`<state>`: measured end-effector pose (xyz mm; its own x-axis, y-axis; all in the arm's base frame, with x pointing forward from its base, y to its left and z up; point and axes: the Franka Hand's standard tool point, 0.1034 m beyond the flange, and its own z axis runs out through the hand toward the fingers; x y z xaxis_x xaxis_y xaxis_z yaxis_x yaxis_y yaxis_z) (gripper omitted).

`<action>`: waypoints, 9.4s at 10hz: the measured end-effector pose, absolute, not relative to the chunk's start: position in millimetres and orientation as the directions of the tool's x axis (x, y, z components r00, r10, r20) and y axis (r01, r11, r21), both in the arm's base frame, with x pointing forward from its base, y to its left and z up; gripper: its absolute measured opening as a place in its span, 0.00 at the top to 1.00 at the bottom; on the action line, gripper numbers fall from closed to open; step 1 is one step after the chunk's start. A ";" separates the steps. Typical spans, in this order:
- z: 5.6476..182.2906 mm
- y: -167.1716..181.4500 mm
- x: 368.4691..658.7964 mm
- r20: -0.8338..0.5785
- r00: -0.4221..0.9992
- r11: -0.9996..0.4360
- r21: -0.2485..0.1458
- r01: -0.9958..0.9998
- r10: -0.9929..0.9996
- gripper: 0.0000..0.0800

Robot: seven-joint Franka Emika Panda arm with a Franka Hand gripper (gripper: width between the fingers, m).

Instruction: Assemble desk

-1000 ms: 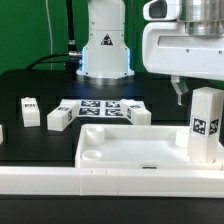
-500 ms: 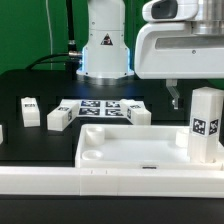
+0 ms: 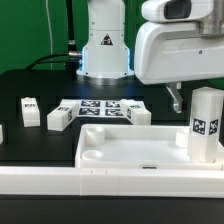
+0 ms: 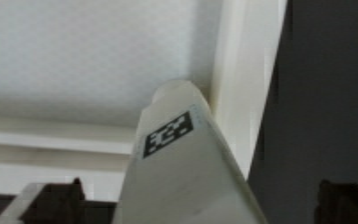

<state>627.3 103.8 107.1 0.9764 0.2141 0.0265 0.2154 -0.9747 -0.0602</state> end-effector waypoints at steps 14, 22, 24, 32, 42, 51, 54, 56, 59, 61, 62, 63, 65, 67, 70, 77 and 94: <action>108.1 99.2 629.4 0.032 0.998 -0.995 -0.075 0.063 0.061 0.64; 107.5 99.5 627.3 -0.038 0.761 -0.756 -0.093 -0.648 -0.648 0.64; 107.2 100.1 626.9 -0.056 0.687 -0.682 -0.088 -0.726 -0.725 0.64; 104.3 100.5 623.5 -0.013 0.977 -0.973 -0.088 -0.213 -0.213 0.19; 107.3 97.1 625.3 0.016 0.869 -0.868 -0.032 0.496 0.495 0.32; 107.0 92.6 627.4 0.019 0.999 -0.997 -0.068 0.038 0.037 0.64; 107.4 93.2 628.2 -0.003 0.952 -0.949 -0.076 -0.305 -0.305 0.64; 107.2 88.8 628.4 -0.014 0.878 -0.876 -0.066 -0.478 -0.478 0.64; 106.9 72.5 628.7 -0.014 0.769 -0.768 -0.040 -0.639 -0.639 0.63; 107.0 66.7 629.3 -0.011 0.731 -0.731 -0.034 -0.682 -0.682 0.63; 106.8 64.4 629.4 -0.010 0.726 -0.725 -0.032 -0.688 -0.688 0.63; 106.4 65.3 629.3 -0.011 0.728 -0.728 -0.034 -0.685 -0.685 0.63; 106.6 66.0 629.4 -0.010 0.731 -0.730 -0.035 -0.682 -0.682 0.27; 119.1 76.6 620.4 -0.009 0.790 -0.789 -0.044 -0.613 -0.613 0.21; 134.6 80.8 595.6 -0.006 0.865 -0.864 -0.050 -0.501 -0.501 0.19; 131.7 80.8 595.3 -0.009 0.865 -0.863 -0.048 -0.502 -0.502 0.19; 84.5 72.5 497.8 -0.007 0.995 -0.994 -0.027 0.102 0.103 0.19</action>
Offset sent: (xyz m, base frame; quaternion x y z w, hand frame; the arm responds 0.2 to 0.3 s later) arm -0.0035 -0.0013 0.0023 0.0013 0.0045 -0.1738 0.9848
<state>497.8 72.5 84.5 0.9947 0.1026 -0.0075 0.1024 -0.9944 -0.0270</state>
